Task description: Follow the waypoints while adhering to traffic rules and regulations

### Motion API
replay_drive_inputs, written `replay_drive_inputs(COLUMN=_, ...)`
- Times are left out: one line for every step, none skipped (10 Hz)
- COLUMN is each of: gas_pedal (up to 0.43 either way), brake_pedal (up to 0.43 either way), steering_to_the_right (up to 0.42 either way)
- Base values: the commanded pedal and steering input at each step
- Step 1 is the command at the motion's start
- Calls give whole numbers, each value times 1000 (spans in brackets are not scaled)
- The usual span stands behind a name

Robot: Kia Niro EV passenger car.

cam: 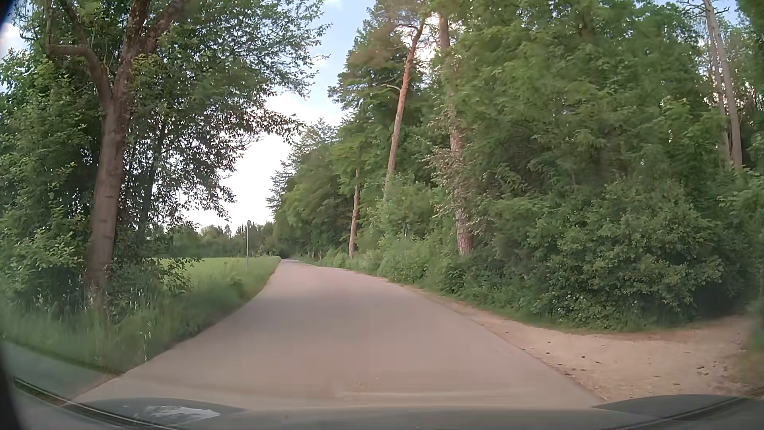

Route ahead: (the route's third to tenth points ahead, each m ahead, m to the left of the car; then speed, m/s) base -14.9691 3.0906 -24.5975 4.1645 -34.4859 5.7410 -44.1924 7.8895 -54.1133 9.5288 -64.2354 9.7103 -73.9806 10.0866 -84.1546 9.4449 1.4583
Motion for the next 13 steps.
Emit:
replay_drive_inputs(gas_pedal=59, brake_pedal=24, steering_to_the_right=-24)
replay_drive_inputs(gas_pedal=0, brake_pedal=24, steering_to_the_right=-24)
replay_drive_inputs(gas_pedal=0, brake_pedal=18, steering_to_the_right=-24)
replay_drive_inputs(gas_pedal=0, brake_pedal=24, steering_to_the_right=-26)
replay_drive_inputs(gas_pedal=0, brake_pedal=24, steering_to_the_right=-27)
replay_drive_inputs(gas_pedal=0, brake_pedal=79, steering_to_the_right=-28)
replay_drive_inputs(gas_pedal=0, brake_pedal=122, steering_to_the_right=-28)
replay_drive_inputs(gas_pedal=0, brake_pedal=177, steering_to_the_right=-28)
replay_drive_inputs(gas_pedal=0, brake_pedal=207, steering_to_the_right=-28)
replay_drive_inputs(gas_pedal=0, brake_pedal=238, steering_to_the_right=-28)
replay_drive_inputs(gas_pedal=0, brake_pedal=262, steering_to_the_right=-28)
replay_drive_inputs(gas_pedal=0, brake_pedal=262, steering_to_the_right=-28)
replay_drive_inputs(gas_pedal=0, brake_pedal=262, steering_to_the_right=-28)
